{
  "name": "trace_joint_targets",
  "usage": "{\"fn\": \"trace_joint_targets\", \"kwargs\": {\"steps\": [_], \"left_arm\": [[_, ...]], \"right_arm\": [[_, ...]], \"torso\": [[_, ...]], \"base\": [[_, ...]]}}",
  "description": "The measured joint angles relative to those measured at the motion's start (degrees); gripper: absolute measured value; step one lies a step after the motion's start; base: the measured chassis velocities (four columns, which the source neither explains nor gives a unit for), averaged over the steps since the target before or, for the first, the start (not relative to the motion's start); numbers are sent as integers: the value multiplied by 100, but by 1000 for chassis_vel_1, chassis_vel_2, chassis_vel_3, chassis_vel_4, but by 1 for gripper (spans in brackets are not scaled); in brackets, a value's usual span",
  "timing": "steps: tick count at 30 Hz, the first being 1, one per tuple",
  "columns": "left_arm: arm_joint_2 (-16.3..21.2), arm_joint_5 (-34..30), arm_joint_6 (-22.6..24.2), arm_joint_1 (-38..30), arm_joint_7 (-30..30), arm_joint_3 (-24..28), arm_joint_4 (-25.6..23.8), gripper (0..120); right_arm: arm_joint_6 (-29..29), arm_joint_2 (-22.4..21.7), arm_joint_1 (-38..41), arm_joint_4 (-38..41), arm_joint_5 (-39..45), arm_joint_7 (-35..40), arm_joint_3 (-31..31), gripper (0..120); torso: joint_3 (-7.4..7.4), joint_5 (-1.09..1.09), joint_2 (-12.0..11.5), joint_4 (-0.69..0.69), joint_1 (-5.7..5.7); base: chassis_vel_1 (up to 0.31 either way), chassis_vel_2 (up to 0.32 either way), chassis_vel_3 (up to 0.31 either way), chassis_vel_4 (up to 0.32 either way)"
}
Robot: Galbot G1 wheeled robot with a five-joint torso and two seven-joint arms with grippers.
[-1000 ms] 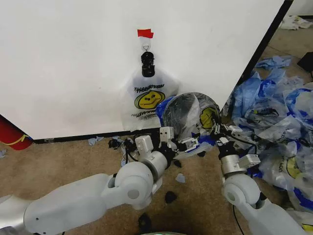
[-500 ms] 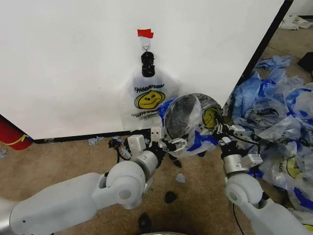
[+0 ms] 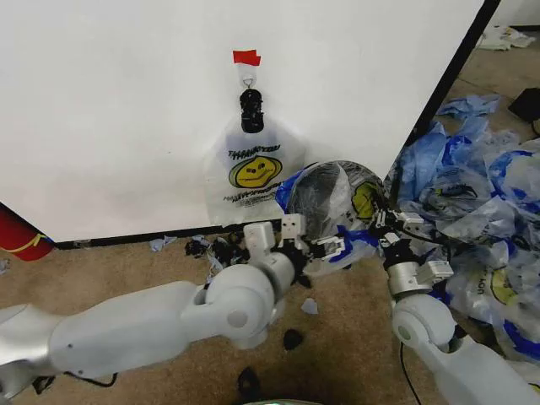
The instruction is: Pick up the garbage bag from the wall and place it over the trash bin.
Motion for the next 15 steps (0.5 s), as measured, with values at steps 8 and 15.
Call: {"fn": "trace_joint_targets", "kwargs": {"steps": [8, 15], "left_arm": [[48, 3, 12, -212, -158, 124, 66, 100], [-5, 180, 214, -222, -410, 249, 104, 100]], "right_arm": [[44, 53, -59, -5, -42, -38, 8, 0], [47, 4, -61, 6, -49, -41, 27, 0]], "torso": [[0, -1, 0, 7, 0], [1, 0, 0, 6, 0]], "base": [[0, 0, 0, 0], [0, 0, 0, 0]]}}
